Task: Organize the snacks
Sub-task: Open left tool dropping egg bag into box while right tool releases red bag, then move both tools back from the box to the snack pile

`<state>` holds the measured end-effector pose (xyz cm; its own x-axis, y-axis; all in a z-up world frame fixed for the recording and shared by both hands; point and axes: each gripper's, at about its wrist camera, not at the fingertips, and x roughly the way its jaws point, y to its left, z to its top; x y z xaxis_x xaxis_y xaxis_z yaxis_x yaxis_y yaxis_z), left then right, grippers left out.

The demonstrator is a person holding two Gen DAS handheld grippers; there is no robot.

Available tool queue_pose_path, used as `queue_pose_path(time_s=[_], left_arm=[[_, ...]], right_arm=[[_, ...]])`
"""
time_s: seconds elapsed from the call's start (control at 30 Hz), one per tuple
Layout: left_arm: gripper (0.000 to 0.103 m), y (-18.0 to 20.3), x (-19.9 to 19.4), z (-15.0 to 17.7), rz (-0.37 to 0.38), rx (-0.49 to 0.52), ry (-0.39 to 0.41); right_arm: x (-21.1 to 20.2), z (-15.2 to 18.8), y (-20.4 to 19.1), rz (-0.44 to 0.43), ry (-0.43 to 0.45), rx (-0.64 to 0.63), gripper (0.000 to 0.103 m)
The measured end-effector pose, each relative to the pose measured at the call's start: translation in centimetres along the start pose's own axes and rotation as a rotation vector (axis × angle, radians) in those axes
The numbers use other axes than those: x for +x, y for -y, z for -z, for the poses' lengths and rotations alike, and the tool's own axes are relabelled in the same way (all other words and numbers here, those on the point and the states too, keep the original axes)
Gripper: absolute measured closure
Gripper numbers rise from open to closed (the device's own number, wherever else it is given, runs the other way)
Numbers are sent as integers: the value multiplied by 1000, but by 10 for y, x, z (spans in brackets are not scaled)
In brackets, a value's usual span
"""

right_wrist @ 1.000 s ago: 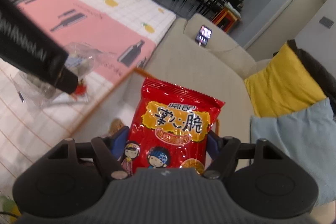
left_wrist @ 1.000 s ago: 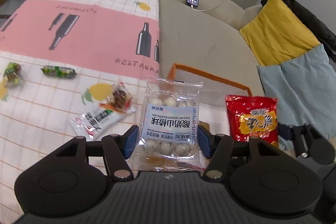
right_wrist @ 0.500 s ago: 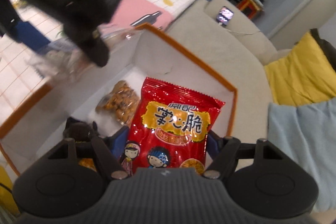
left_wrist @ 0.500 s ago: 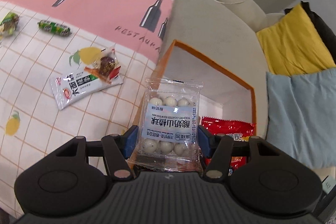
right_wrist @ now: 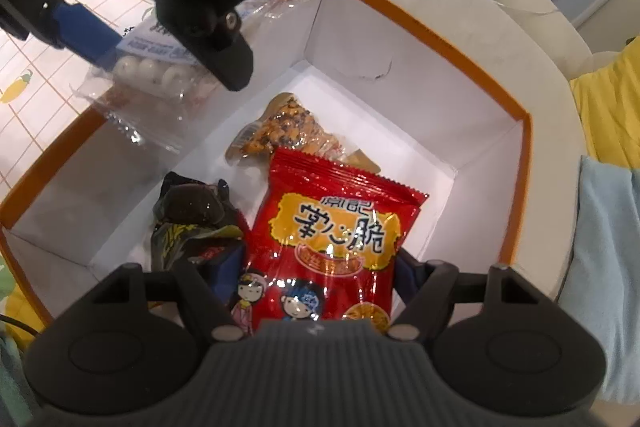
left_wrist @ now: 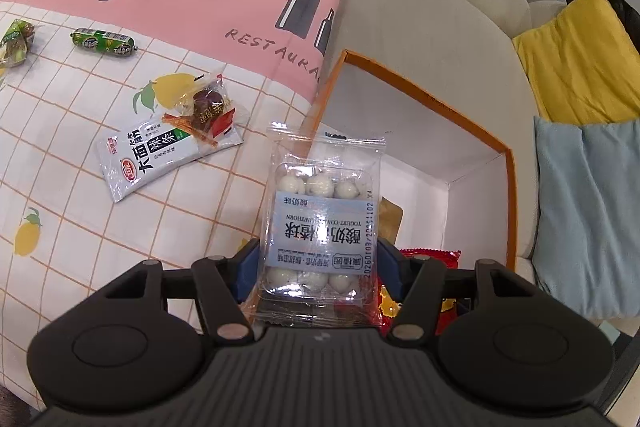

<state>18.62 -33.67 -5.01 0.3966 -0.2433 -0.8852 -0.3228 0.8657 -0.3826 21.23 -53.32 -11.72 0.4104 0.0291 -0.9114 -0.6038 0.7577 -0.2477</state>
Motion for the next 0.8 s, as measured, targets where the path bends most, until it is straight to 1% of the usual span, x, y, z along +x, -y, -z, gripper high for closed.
queue_pose_path(time_s=[0.1, 0.27, 0.3, 0.33, 0.4, 0.53, 0.63, 0.73, 0.8], left_arm=[[33, -1, 1, -1, 6, 1, -11], [25, -7, 0, -2, 29, -17, -29], [20, -9, -1, -3, 43, -23, -31], [18, -10, -1, -4, 61, -25, -34], [18, -13, -2, -5, 88, -13, -45], [18, -22, -8, -8, 122, 3, -46], [18, -29, -15, -12, 147, 22, -45], [18, -38, -26, -16, 157, 31, -23], [18, -43, -36, -20, 157, 52, 9]], right_arm=[[0, 0, -1, -4, -7, 11, 30], [-1, -2, -2, 9, -26, 16, 26], [-2, -2, -3, 17, -27, 15, 23], [-3, -2, -4, 29, -24, 13, 16], [-7, -1, -5, 49, -12, 12, 11], [-14, -3, -2, 49, -5, 49, 11], [-18, -4, -3, 61, -9, 54, 11], [-25, -7, -5, 66, 0, 65, 11], [-32, -10, -6, 69, 16, 87, 11]])
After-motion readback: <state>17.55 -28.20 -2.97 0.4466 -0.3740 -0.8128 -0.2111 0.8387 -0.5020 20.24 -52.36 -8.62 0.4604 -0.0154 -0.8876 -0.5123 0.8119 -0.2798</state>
